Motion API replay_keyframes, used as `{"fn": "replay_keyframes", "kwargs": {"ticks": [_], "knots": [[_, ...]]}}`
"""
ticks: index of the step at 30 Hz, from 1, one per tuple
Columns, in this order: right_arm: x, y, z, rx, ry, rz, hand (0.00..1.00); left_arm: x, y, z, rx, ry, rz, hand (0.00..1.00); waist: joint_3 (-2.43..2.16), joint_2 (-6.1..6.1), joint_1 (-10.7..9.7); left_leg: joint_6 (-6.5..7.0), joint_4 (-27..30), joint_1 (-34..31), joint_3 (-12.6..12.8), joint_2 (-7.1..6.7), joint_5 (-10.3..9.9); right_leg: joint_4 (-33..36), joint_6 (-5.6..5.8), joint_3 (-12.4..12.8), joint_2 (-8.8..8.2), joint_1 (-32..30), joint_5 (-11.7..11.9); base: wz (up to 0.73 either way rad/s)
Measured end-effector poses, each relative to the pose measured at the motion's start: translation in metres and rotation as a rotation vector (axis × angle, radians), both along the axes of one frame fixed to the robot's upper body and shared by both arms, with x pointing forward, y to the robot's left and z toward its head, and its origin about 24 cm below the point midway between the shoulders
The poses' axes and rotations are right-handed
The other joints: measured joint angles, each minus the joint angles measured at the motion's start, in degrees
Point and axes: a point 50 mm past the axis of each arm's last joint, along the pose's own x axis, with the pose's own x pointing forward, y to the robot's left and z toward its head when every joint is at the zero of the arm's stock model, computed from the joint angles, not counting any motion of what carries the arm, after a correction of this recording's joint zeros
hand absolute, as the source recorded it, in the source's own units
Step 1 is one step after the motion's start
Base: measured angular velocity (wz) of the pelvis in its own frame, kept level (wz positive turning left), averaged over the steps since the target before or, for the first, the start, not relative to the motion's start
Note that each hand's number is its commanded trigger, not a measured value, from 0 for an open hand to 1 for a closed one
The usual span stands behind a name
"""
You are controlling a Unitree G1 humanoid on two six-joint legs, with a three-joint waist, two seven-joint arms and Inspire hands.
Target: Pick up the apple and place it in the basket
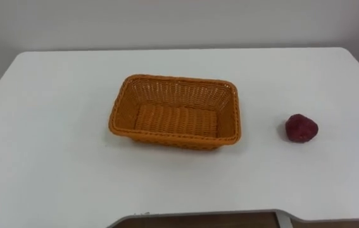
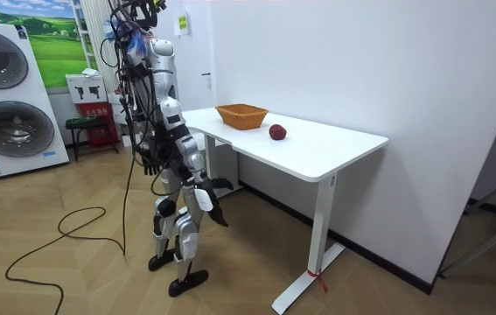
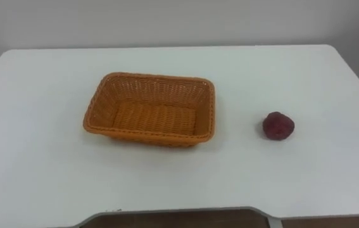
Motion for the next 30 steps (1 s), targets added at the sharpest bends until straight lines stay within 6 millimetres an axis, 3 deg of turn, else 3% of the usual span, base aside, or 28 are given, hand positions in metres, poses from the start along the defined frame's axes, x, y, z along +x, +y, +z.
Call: {"fn": "replay_keyframes", "kwargs": {"ticks": [5, 11, 19, 26, 30], "knots": [[0.017, -0.031, 0.016, -0.088, -0.103, -0.358, 0.00, -0.003, 0.009, 0.004, 0.051, -0.034, 0.037, 0.00, -0.20, -0.14, -0.78, 0.01, -0.49, 0.12, 0.45, -0.04, 0.01, 0.17, 0.03, 0.35, 0.02, -0.19, -0.01, -0.04], [0.055, -0.061, 0.046, -0.186, -0.148, -0.472, 0.00, -0.005, 0.013, 0.006, 0.081, -0.042, 0.030, 0.00, -0.40, -0.46, -1.05, 0.03, -0.34, -0.17, 0.79, -0.20, 0.02, 1.40, 0.15, 0.88, -0.08, -1.09, -0.31, -0.03], [0.100, -0.091, 0.110, -0.492, -0.171, -0.412, 0.00, -0.005, 0.017, 0.008, 0.092, -0.049, 0.015, 0.00, -0.38, -0.69, -1.54, 0.03, 0.73, -2.08, 0.57, -0.21, 0.03, 1.16, 0.18, 0.80, -0.12, -2.57, -0.30, 0.02], [0.130, -0.093, 0.171, -0.881, -0.175, -0.277, 0.00, 0.004, 0.016, 0.008, 0.092, -0.083, -0.044, 0.00, -0.38, -0.54, -0.46, 0.05, 0.81, -2.99, 0.13, -0.20, 0.05, 1.96, 0.13, 0.75, -0.07, -3.39, -0.23, 0.00], [0.145, -0.085, 0.194, -1.052, -0.198, -0.173, 0.00, 0.006, 0.012, 0.007, 0.078, -0.076, -0.086, 0.00, -0.41, -0.73, -0.01, 0.05, 0.72, -3.58, 0.19, -0.22, 0.05, 2.03, 0.14, 0.80, -0.08, -4.21, -0.22, -0.01]]}}
